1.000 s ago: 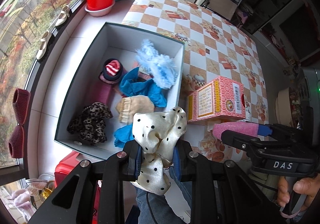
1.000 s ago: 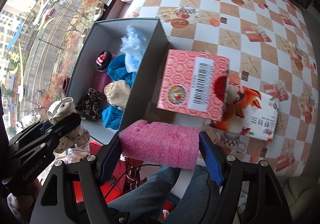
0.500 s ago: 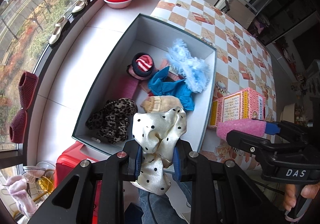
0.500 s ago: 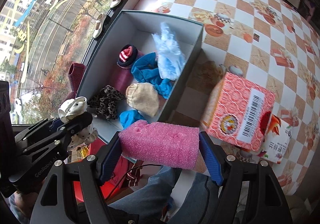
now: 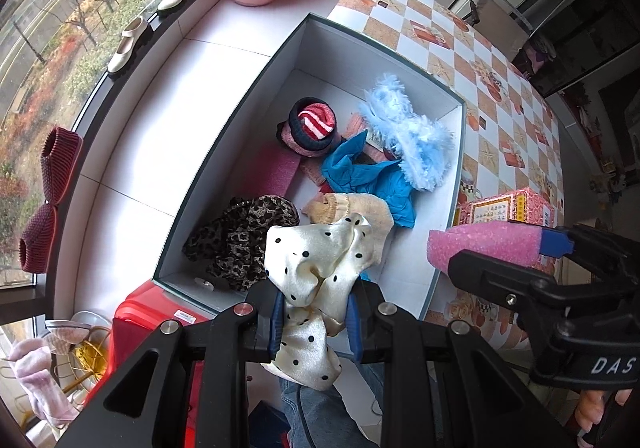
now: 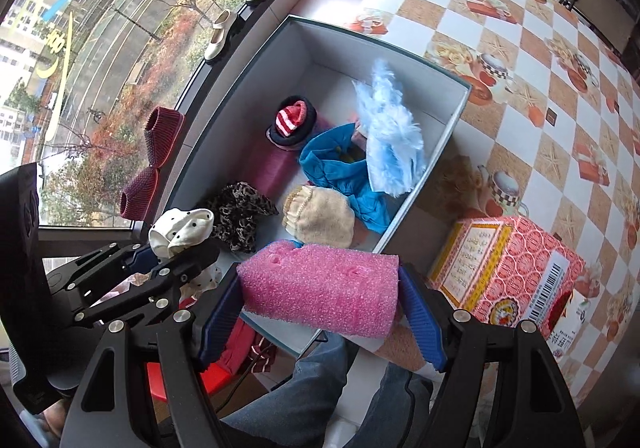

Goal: Organize soft objects
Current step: 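Move both held items over the inside of the white box, then open both grippers to drop the scrunchie and pink sponge into the box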

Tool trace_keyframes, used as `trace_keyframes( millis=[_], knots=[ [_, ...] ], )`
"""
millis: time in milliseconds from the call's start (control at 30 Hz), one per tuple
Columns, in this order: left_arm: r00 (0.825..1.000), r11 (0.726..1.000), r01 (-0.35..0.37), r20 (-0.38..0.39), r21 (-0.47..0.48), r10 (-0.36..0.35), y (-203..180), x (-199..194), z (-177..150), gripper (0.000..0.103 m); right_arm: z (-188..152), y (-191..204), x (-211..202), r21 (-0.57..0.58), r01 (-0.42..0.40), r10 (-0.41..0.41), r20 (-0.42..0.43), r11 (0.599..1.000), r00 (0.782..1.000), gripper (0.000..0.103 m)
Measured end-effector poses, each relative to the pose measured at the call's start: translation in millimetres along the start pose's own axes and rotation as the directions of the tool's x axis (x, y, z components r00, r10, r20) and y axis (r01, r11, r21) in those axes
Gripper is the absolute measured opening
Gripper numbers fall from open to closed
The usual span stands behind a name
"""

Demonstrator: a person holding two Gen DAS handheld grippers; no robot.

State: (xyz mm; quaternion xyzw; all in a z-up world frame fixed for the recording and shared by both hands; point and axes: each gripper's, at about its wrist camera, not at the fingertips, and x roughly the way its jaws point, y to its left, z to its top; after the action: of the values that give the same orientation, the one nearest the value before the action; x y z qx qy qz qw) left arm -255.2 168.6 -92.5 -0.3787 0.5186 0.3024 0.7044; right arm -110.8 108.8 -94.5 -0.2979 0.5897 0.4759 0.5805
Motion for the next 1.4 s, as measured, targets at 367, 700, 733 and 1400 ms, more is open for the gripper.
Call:
trace_keyframes(
  millis=[367,700,733,1400],
  knots=[
    [1.0,1.0,-0.009,-0.023,-0.015,0.009,3.9,12.1,8.3,0.027,13.0,1.8,6.1,-0.009,0.007,-0.007,-0.017,1.0,1.0,0.076],
    [0.999,1.0,-0.012,-0.04,-0.022,0.011,0.3,23.8,14.2,0.027,26.4,1.7,11.8,-0.02,0.013,-0.013,-0.024,1.0,1.0,0.076],
    [0.999,1.0,-0.011,-0.043,-0.022,0.01,0.4,25.3,14.5,0.028,28.4,1.2,12.2,-0.019,0.013,-0.013,-0.023,1.0,1.0,0.076],
    [0.978,0.986,-0.164,0.13,0.014,0.161,-18.4,-19.6,20.4,0.083,30.9,-9.5,-34.5,-0.017,0.023,-0.021,0.132,1.0,0.991,0.101]
  ],
)
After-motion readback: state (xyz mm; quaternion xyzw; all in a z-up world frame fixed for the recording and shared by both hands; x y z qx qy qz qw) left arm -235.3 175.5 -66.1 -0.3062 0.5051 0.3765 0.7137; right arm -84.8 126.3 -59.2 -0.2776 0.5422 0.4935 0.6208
